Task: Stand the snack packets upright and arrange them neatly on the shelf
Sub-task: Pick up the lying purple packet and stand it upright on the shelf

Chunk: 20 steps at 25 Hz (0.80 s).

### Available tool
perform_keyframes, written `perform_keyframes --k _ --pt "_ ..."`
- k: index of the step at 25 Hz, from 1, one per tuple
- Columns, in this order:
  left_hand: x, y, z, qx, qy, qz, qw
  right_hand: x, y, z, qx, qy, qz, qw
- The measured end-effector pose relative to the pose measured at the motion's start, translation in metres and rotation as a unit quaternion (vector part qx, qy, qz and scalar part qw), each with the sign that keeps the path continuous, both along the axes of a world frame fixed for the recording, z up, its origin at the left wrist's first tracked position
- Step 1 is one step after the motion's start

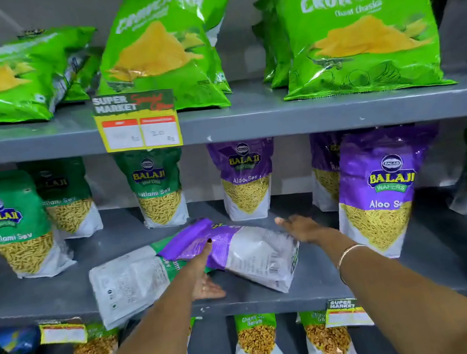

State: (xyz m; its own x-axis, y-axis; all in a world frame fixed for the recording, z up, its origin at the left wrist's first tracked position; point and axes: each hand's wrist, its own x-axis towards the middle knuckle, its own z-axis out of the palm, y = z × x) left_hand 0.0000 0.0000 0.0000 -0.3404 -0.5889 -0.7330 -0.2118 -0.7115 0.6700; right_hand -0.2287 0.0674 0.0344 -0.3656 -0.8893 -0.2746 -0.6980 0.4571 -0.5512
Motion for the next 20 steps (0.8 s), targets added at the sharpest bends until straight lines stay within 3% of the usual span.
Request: perform_keyframes --k 4,7,12,16,20 --pt "-0.030 0.003 -0.009 0.022 0.091 0.078 0.992 -0.023 -0.016 -0.023 0.086 -0.084 0.033 0.992" --pt "-0.035 0.005 -0.010 0.015 0.077 0.099 0.992 -0.032 -0.020 -0.023 0.106 -0.154 0.022 0.982" --pt "-0.030 -0.002 0.014 -0.031 0.067 0.061 0.995 -0.033 -0.009 -0.010 0.120 -0.167 0.080 0.975" --pt "-0.031 -0.023 0.035 -0.124 0.022 -0.039 0.991 -0.028 -0.007 -0.006 0.078 -0.146 0.071 0.984" --pt "-0.047 -0.045 0.045 -0.268 0.030 -0.041 0.962 -0.015 -0.016 -0.031 -0.095 -0.162 -0.016 0.982"
